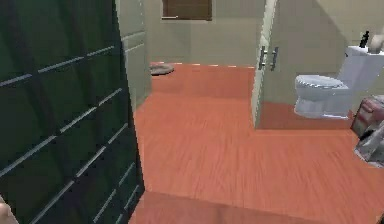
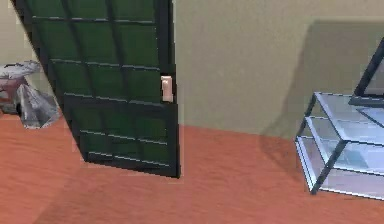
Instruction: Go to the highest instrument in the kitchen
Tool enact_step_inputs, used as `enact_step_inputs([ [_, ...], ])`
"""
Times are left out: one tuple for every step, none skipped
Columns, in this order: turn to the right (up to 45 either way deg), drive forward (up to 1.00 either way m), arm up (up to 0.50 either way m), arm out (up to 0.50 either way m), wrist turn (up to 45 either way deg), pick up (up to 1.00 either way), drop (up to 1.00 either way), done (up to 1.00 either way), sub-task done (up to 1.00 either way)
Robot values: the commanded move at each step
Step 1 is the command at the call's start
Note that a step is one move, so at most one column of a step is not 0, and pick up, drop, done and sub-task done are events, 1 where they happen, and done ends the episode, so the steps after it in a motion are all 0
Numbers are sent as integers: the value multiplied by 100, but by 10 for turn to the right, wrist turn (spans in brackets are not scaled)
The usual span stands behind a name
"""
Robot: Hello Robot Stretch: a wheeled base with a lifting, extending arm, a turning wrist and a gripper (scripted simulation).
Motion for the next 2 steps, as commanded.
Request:
enact_step_inputs([
  [0,100,0,0,0,0,0,0,0],
  [-30,0,0,0,0,0,0,0,0],
])
